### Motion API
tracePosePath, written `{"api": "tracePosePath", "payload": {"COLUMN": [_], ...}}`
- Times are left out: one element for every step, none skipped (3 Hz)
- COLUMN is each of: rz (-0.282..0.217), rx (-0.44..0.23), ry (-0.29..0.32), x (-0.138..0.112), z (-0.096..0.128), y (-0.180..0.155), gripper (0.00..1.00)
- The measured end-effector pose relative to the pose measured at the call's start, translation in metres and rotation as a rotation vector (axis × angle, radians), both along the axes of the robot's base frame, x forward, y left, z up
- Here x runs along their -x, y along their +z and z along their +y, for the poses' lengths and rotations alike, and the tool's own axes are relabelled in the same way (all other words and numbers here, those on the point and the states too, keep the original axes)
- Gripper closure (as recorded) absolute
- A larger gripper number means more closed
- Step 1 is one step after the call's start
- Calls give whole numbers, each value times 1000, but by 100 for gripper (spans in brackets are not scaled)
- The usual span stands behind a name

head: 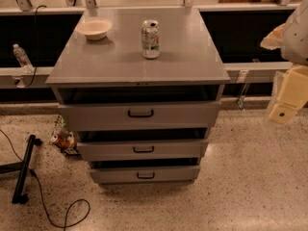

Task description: Open bottom drawer

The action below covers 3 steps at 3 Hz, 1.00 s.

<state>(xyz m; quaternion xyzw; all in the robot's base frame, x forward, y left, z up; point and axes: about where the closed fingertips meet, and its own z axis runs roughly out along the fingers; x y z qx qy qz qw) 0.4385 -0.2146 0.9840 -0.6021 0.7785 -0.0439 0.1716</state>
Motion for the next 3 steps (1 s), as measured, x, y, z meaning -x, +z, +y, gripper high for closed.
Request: {"api": "tracePosePath", "payload": {"rz": [0,3,43], "rx": [-3,-40,-104], "ry": [-2,-37,-9], "x": [-1,-11,-25], "z": [1,9,29], "y": [-3,-49,-155], "gripper": [0,0,0]}}
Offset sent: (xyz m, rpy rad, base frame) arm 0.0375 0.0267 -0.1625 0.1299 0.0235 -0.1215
